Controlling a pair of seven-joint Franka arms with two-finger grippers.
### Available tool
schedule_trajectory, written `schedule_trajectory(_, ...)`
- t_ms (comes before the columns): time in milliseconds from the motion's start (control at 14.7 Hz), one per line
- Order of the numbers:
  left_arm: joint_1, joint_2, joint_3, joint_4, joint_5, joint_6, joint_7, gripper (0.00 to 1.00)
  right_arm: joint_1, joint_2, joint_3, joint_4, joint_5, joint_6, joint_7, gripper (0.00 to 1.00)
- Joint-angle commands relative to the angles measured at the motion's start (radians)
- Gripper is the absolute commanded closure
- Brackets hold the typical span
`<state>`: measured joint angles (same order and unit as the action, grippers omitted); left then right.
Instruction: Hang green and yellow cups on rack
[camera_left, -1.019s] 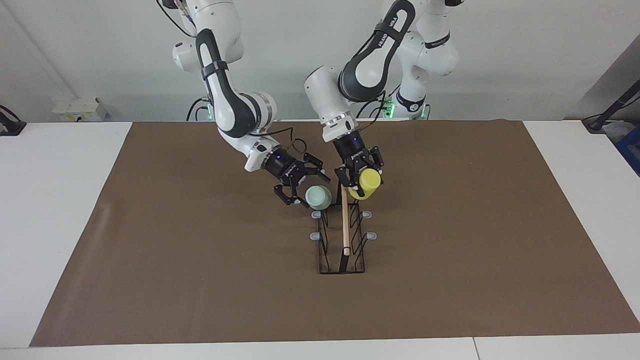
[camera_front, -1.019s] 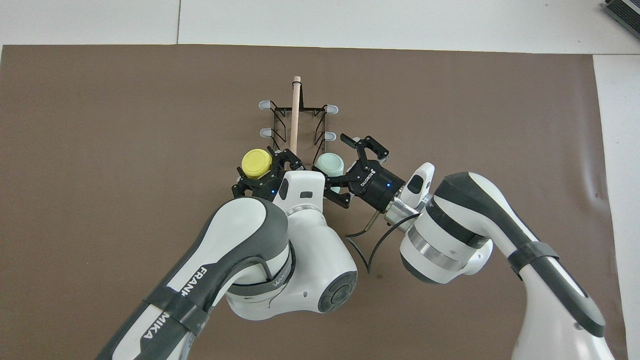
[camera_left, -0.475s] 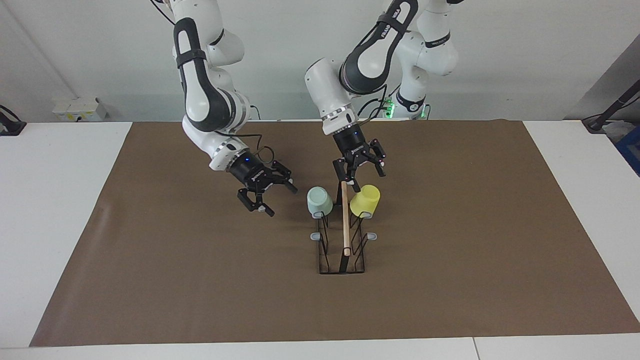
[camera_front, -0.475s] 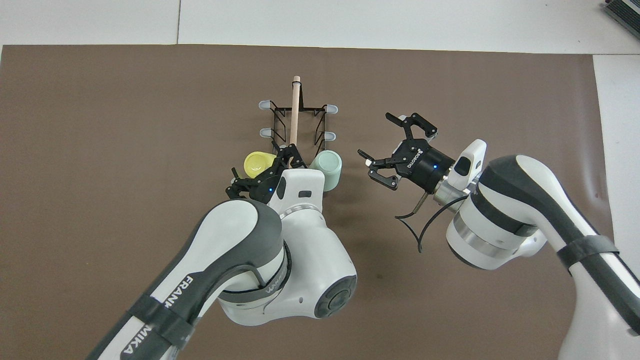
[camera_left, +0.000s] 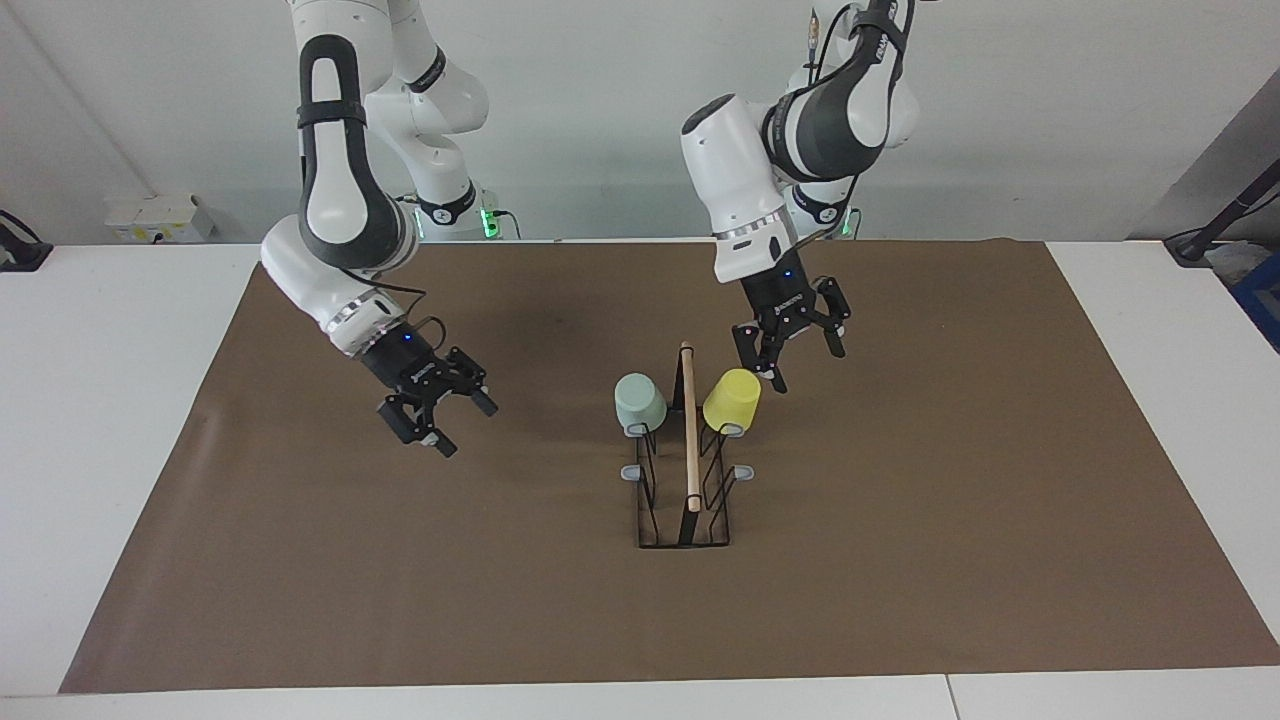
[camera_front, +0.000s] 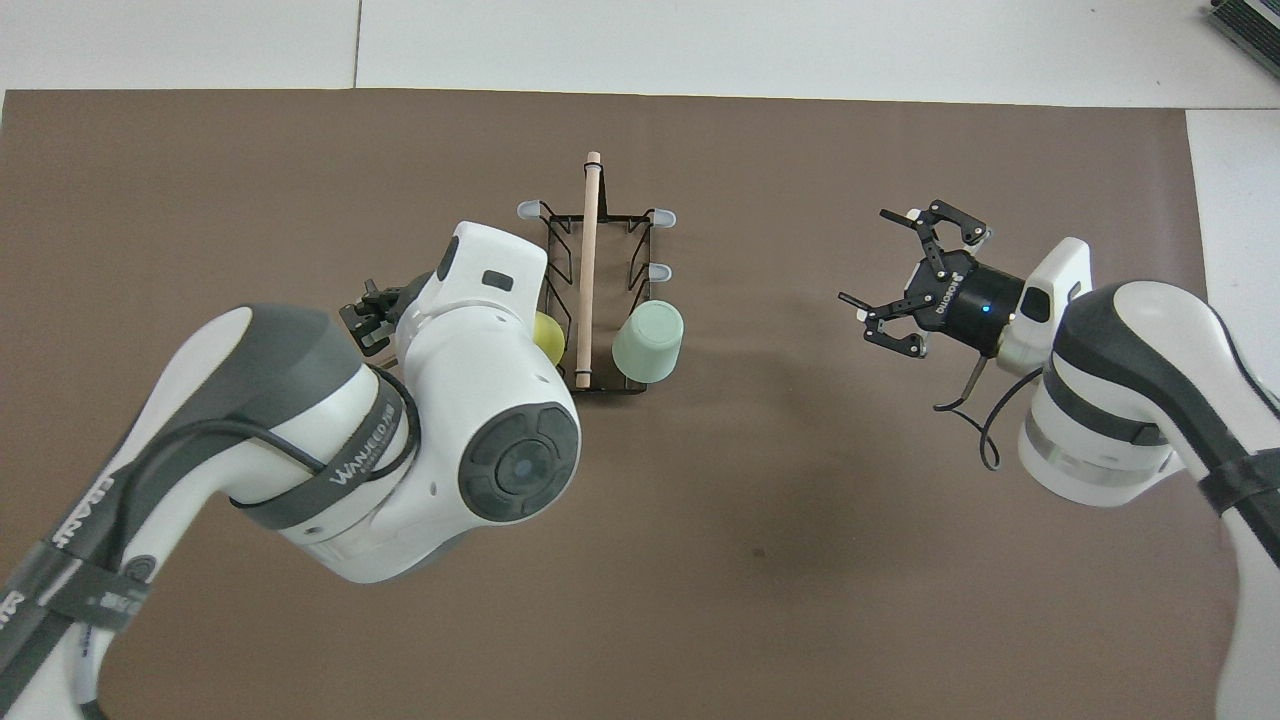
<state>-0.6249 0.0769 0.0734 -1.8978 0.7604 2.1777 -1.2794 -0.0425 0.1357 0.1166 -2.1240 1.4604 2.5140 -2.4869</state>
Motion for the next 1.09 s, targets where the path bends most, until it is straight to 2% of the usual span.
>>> schedule_trajectory(0,0.085,-0.035,-0.007,-0.010,-0.143,0.054,0.251,0.00,-0.072,0.001,0.006,-0.002,-0.217,-0.001,-0.003,0.00)
schedule_trajectory(136,0.146,-0.063,-0.006,-0.010,-0.318,0.054,0.502,0.00,-0.121,0.011,0.005,0.012,-0.360,0.015,0.014,0.00)
schedule_trajectory(340,0.246,-0.094,-0.004,-0.013,-0.543,0.037,0.829,0.00,-0.168,0.016,0.002,0.016,-0.533,0.121,0.058,0.00)
schedule_trajectory(543,0.341,-0.101,-0.004,-0.007,-0.648,-0.019,1.035,0.00,-0.212,0.015,-0.008,0.027,-0.705,0.128,0.138,0.00)
schedule_trajectory(747,0.437,-0.100,0.000,0.017,-0.789,-0.085,1.248,0.00,-0.215,0.012,-0.011,0.078,-0.950,0.121,0.326,0.00)
schedule_trajectory(883,0.479,-0.091,0.005,0.074,-0.803,-0.186,1.334,0.00,-0.212,0.010,-0.009,0.099,-1.148,0.114,0.519,0.00)
schedule_trajectory(1019,0.513,-0.085,0.005,0.114,-0.803,-0.254,1.403,0.00,-0.198,0.002,-0.009,0.113,-1.277,0.083,0.699,0.00)
